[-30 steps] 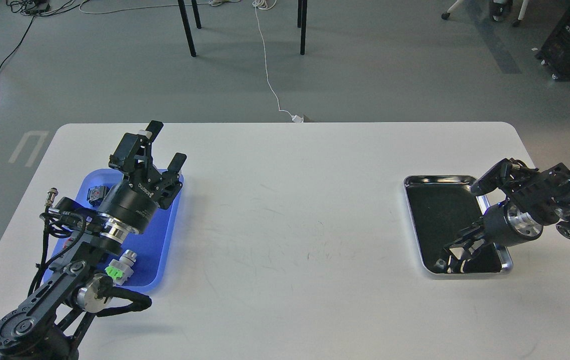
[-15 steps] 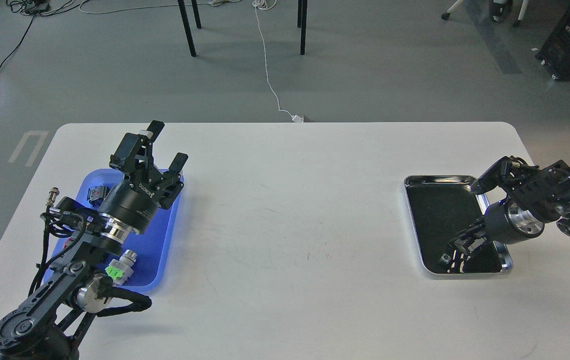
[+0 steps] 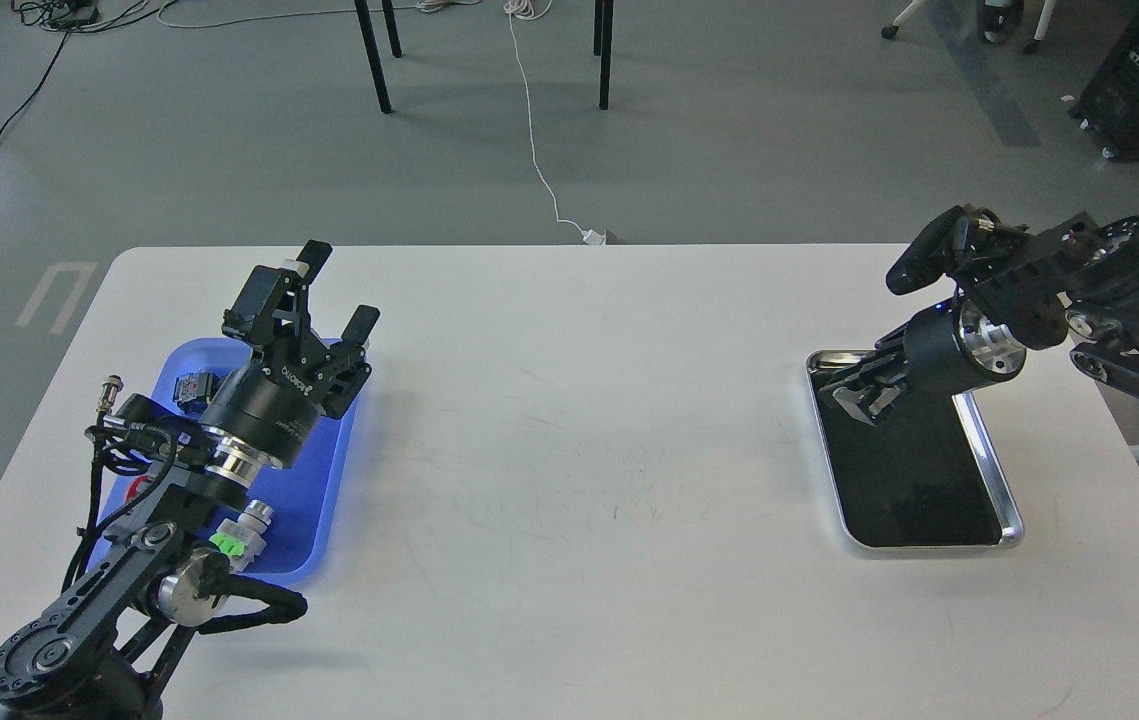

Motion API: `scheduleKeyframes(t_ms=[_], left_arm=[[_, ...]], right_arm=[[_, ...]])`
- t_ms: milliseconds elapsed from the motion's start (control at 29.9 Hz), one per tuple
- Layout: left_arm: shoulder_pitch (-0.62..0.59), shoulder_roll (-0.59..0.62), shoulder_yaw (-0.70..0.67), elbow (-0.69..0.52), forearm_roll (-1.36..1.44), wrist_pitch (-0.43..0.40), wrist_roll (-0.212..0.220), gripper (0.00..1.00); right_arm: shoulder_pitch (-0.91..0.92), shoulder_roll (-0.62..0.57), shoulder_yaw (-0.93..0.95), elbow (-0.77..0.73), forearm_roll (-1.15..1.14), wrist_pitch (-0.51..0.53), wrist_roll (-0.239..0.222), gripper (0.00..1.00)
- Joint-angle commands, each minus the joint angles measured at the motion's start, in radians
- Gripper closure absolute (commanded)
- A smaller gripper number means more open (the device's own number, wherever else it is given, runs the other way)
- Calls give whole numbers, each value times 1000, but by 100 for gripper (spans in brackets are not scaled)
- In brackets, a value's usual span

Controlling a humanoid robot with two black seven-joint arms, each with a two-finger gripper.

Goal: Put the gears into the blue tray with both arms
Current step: 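Carry the second gear to the table center and release it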

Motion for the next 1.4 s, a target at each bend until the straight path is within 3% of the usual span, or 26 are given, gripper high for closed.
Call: scheduleKeyframes(t_ms=[0, 468, 1370], left_arm=[[0, -8, -1, -3, 0, 0, 0, 2], [14, -18, -4, -23, 0, 0, 2, 2], [32, -27, -16, -24, 2, 2, 2, 2]], right_arm=[[20, 93, -3, -27, 47, 0, 0, 82], [-69, 312, -27, -87, 50, 0, 0, 82], [-116, 531, -43, -248, 195, 0, 0, 82]])
